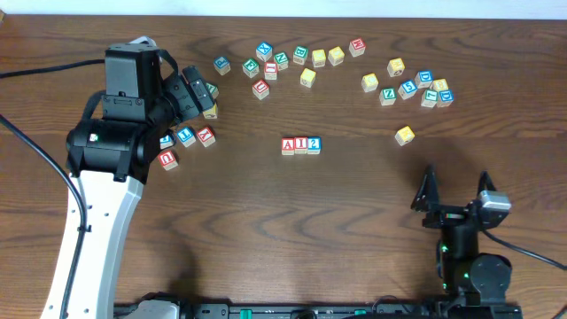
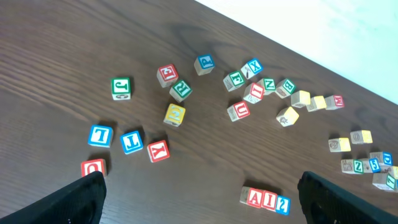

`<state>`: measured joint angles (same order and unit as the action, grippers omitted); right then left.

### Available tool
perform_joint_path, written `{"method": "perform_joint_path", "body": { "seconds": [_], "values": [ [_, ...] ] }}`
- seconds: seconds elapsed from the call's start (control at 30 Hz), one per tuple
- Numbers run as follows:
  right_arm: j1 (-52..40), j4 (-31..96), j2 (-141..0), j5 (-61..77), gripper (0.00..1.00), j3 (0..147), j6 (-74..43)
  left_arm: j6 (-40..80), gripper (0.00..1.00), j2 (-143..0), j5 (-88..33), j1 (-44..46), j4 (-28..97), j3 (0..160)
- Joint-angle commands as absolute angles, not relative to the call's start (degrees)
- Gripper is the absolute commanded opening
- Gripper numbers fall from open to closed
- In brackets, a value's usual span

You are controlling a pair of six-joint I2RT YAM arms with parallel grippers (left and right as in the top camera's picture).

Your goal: Spell out AI2

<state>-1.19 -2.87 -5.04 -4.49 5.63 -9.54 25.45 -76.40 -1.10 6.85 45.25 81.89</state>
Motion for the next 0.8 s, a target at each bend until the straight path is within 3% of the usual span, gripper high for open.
{"method": "perform_joint_path", "body": {
  "seconds": [0.0, 0.3, 0.77],
  "values": [
    [-0.9, -3.8, -2.3, -4.1, 0.99, 2.6, -9.1, 25.1, 0.98, -76.5, -0.6, 6.8, 45.4, 82.6],
    [-0.9, 4.3, -0.3, -3.9, 0.99, 0.3, -9.3, 25.1, 0.98, -76.5, -0.6, 6.8, 45.4, 82.6],
    [-1.0, 4.3, -0.3, -1.1, 0.99, 0.3, -9.1, 25.1, 0.98, -76.5, -0.6, 6.8, 45.4, 82.6]
  ]
}}
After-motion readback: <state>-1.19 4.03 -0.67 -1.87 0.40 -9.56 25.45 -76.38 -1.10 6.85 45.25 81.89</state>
